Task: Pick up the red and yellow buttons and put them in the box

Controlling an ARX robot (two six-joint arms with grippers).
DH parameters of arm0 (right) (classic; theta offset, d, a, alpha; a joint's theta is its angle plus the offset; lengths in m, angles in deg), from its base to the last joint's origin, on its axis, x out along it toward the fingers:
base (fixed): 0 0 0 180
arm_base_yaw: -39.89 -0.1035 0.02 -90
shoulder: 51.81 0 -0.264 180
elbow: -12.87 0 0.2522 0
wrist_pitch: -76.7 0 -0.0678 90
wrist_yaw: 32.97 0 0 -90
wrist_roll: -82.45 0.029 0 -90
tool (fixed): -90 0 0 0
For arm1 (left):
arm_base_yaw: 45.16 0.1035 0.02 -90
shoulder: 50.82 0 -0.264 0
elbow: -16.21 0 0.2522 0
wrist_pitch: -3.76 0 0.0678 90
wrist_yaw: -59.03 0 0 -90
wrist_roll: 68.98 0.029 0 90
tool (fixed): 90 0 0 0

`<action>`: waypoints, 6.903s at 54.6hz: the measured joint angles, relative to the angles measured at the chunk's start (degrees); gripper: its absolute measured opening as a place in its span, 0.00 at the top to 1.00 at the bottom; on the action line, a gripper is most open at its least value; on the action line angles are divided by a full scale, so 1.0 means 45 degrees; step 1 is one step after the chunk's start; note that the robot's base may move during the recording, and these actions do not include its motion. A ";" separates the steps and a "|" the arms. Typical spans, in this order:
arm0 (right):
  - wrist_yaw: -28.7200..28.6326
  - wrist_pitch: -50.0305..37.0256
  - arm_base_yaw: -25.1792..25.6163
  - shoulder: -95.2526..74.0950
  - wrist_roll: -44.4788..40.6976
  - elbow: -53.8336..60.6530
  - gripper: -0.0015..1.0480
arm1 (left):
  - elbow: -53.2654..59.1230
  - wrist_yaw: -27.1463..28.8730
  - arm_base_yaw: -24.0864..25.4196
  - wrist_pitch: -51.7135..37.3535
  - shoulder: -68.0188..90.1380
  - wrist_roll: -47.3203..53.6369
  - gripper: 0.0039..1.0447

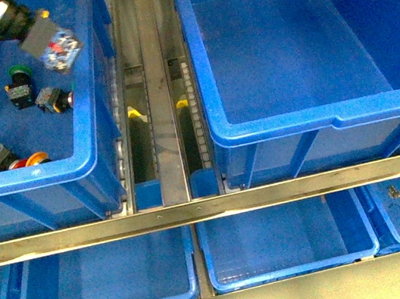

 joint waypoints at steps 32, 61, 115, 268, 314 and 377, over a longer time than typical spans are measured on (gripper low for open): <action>0.0000 0.0000 0.0000 0.0000 0.0000 0.0000 0.06 | -0.2302 0.1982 -0.5430 -0.1729 0.2705 -0.3774 0.69; -0.0136 -0.1622 -0.2433 -1.0627 -0.2181 -0.3594 0.06 | -0.4804 0.2346 -0.5814 -0.1389 0.4031 -0.4090 0.69; -0.1768 -0.5581 -0.3706 -2.0259 -0.9049 -0.8864 0.06 | -0.4303 0.2594 -0.6251 -0.1554 0.3900 -0.4595 0.69; -0.1778 -0.5576 -0.0272 -1.8632 -0.6601 -0.7645 0.69 | 0.8738 0.6679 -0.0719 -0.7922 -0.5693 0.4401 0.17; -0.0865 -0.6305 -0.0015 -1.8535 -0.4969 -0.7412 0.69 | 1.4518 0.8296 0.0826 -1.3017 -1.1152 0.5761 0.98; -0.1073 -0.7033 -0.0627 -1.9040 -0.4503 -0.7694 0.69 | 1.4809 0.8291 0.0826 -0.4843 -1.9904 0.5770 0.98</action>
